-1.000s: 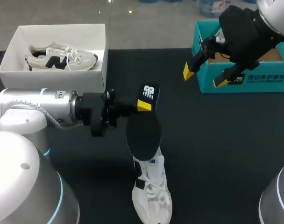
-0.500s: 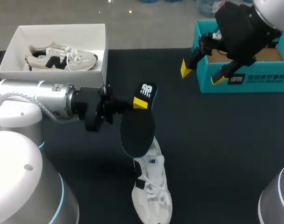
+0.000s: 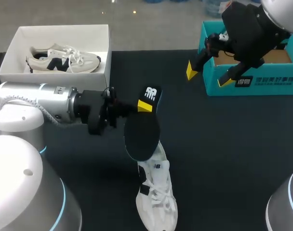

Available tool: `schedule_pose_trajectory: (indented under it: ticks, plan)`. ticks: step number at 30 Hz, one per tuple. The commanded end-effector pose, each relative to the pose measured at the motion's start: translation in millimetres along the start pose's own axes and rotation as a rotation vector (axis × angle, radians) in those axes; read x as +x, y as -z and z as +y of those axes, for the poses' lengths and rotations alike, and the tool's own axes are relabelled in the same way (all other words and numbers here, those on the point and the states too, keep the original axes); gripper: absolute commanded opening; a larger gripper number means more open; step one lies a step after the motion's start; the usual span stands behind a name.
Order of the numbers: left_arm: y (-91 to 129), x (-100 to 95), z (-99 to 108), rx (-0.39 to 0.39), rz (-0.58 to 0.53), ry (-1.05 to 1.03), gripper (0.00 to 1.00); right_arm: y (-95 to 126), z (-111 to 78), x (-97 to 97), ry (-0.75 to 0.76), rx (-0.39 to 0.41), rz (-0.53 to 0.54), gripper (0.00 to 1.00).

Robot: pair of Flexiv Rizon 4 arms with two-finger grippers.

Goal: Take the shoe out of the shoebox, open the shoe tongue, remove and reinsert the insole, then place the shoe into the shoebox

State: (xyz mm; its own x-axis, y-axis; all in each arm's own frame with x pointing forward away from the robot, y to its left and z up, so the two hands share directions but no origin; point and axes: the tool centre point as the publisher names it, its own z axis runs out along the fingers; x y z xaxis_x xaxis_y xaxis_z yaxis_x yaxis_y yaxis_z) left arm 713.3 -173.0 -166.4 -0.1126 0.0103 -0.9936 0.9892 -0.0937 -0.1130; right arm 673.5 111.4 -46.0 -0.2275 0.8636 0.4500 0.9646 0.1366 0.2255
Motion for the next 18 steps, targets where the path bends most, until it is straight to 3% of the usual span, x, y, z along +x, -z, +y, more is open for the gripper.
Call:
schedule_pose_trajectory:
  ticks: [1,8,18]
  plan:
    - [1.1,-8.3,0.8,0.010,0.024,0.129,0.00,-1.6,2.3,0.9,-0.001,0.004,-0.002,1.00]
    - [-1.9,-10.7,4.0,0.086,0.098,0.437,0.00,-1.6,2.3,0.9,-0.001,0.004,-0.002,1.00]
    - [3.9,-0.3,4.2,0.145,0.074,0.667,0.00,-1.6,2.3,0.9,-0.001,0.004,-0.002,1.00]
